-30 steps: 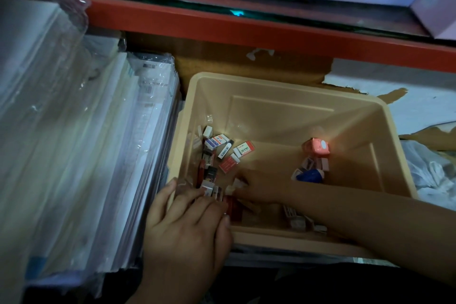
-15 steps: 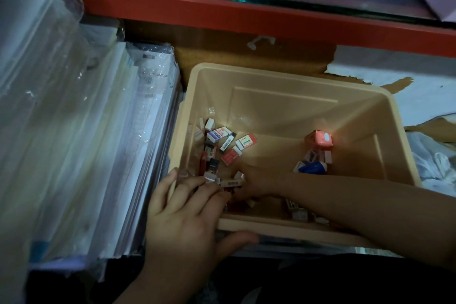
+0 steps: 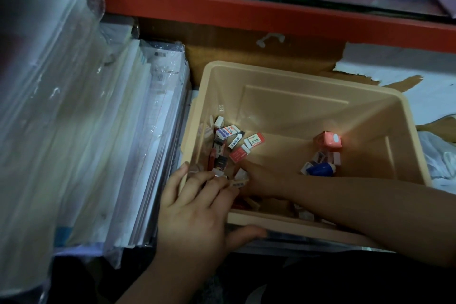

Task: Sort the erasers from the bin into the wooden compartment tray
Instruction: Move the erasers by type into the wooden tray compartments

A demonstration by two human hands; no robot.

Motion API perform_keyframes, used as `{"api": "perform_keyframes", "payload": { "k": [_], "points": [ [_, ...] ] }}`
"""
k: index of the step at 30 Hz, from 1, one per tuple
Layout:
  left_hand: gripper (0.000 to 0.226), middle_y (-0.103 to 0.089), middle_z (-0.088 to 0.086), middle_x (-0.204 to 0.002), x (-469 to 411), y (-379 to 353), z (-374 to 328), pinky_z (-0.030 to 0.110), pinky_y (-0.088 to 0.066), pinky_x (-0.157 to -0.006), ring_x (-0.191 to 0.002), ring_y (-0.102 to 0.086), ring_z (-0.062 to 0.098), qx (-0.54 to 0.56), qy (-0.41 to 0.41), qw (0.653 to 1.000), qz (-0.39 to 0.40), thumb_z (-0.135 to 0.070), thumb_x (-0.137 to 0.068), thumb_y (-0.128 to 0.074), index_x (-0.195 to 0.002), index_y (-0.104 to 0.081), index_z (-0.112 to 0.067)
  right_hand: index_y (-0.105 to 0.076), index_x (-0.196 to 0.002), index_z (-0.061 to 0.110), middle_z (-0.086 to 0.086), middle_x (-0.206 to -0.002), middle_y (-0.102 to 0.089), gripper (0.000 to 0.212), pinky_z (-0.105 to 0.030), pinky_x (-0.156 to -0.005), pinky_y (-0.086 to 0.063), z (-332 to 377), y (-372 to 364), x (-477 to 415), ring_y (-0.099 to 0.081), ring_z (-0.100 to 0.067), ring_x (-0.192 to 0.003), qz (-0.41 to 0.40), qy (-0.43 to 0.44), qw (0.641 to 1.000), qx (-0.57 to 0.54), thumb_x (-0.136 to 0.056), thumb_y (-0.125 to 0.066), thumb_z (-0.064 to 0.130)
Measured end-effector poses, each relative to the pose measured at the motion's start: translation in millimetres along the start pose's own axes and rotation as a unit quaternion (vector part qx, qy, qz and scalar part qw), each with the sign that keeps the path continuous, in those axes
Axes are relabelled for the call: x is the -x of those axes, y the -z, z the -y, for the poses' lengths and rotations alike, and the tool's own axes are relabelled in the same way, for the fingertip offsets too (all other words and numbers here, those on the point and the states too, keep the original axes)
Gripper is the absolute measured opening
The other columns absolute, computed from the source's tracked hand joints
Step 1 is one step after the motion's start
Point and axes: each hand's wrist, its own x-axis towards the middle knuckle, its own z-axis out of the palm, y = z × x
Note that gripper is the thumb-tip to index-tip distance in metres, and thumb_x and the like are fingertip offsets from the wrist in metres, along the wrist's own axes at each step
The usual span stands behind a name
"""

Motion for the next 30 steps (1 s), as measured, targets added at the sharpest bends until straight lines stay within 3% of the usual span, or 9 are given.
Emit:
{"api": "perform_keyframes", "payload": {
  "k": [5, 7, 9, 14, 16, 18, 20, 24, 30],
  "points": [
    [0.068, -0.072, -0.002, -0.085, 0, 1, 0, 0.038, -0.027, -0.101, -0.094, -0.051, 0.015, 0.002, -0.001, 1.0, 0.006, -0.071, -0.083, -0.033, -0.075, -0.073, -0.017, -0.048, -0.112, 0.01, -0.004, -0.101, -0.058, 0.029, -0.014, -0.078, -0.044, -1, -6, -6, -0.055, -0.014, -0.092, -0.029, 0.014, 0.993, -0.114, -0.086, -0.059, 0.013],
    [0.068, -0.071, -0.003, -0.085, 0, 1, 1, 0.037, -0.026, -0.101, -0.095, -0.051, 0.015, 0.0, -0.004, 1.0, 0.005, -0.071, -0.083, -0.032, -0.075, -0.073, -0.017, -0.05, -0.113, 0.007, -0.012, -0.103, -0.059, 0.027, -0.031, -0.086, -0.048, -6, -6, -9, -0.058, -0.023, -0.095, -0.026, 0.0, 0.987, -0.16, -0.087, -0.058, 0.012],
    [0.069, -0.071, -0.002, -0.085, 0, 1, 1, 0.039, -0.028, -0.1, -0.095, -0.051, 0.015, -0.004, -0.007, 1.0, 0.009, -0.071, -0.084, -0.03, -0.076, -0.073, -0.017, -0.049, -0.116, 0.006, -0.016, -0.105, -0.058, 0.03, -0.037, -0.081, -0.048, -8, -5, -8, -0.057, -0.025, -0.096, -0.022, -0.016, 0.98, -0.198, -0.087, -0.057, 0.01],
    [0.074, -0.071, -0.001, -0.084, -2, 3, 0, 0.041, -0.031, -0.097, -0.094, -0.05, 0.016, -0.016, -0.001, 1.0, 0.016, -0.071, -0.085, -0.024, -0.077, -0.072, -0.016, -0.048, -0.116, 0.006, 0.0, -0.085, -0.05, 0.031, -0.013, -0.055, -0.043, -6, 15, 1, -0.05, -0.01, -0.073, -0.029, -0.04, 0.973, -0.225, -0.086, -0.055, 0.005],
    [0.072, -0.07, -0.001, -0.085, -3, 5, -1, 0.04, -0.031, -0.097, -0.094, -0.051, 0.017, -0.023, -0.001, 0.999, 0.023, -0.071, -0.084, -0.025, -0.077, -0.071, -0.016, -0.047, -0.122, 0.009, -0.003, -0.089, -0.053, 0.037, -0.012, -0.049, -0.041, -4, 31, 10, -0.048, -0.009, -0.07, -0.063, -0.042, 0.975, -0.208, -0.086, -0.057, 0.009],
    [0.067, -0.07, 0.0, -0.086, -4, 8, -2, 0.041, -0.031, -0.097, -0.095, -0.054, 0.019, -0.029, 0.001, 0.999, 0.035, -0.072, -0.078, -0.033, -0.081, -0.071, -0.017, -0.049, -0.12, 0.013, -0.018, -0.108, -0.056, 0.035, -0.025, -0.06, -0.042, 0, 49, 23, -0.052, -0.02, -0.082, -0.082, -0.045, 0.972, -0.218, -0.086, -0.057, 0.011],
    [0.07, -0.069, 0.002, -0.092, -4, 12, -4, 0.042, -0.026, -0.1, -0.099, -0.052, 0.019, -0.033, 0.022, 0.998, 0.058, -0.071, -0.071, -0.036, -0.101, -0.064, -0.015, -0.05, -0.111, 0.02, -0.021, -0.113, -0.056, 0.027, -0.032, -0.066, -0.043, 8, 68, 43, -0.052, -0.026, -0.089, -0.091, -0.046, 0.962, -0.255, -0.087, -0.057, 0.011],
    [0.072, -0.066, 0.007, -0.108, -3, 33, -11, 0.039, -0.013, -0.107, -0.108, -0.053, 0.023, -0.013, 0.049, 0.994, 0.097, -0.066, -0.073, -0.035, -0.123, -0.042, -0.014, -0.048, -0.103, 0.017, -0.004, -0.077, -0.054, 0.017, -0.014, -0.04, -0.043, 39, 97, 97, -0.056, -0.01, -0.059, -0.173, 0.012, 0.929, -0.326, -0.09, -0.049, 0.006],
    [0.045, -0.067, -0.005, -0.103, -5, 116, -46, 0.037, -0.03, -0.1, -0.103, -0.052, 0.012, 0.063, -0.066, 0.996, -0.015, -0.043, -0.074, -0.044, -0.115, -0.044, -0.023, -0.051, -0.085, 0.02, -0.001, -0.063, -0.056, 0.019, -0.015, -0.043, -0.046, 108, 115, 171, -0.056, -0.003, -0.046, -0.214, 0.122, 0.903, -0.353, -0.088, -0.046, 0.002]
  ]
}}
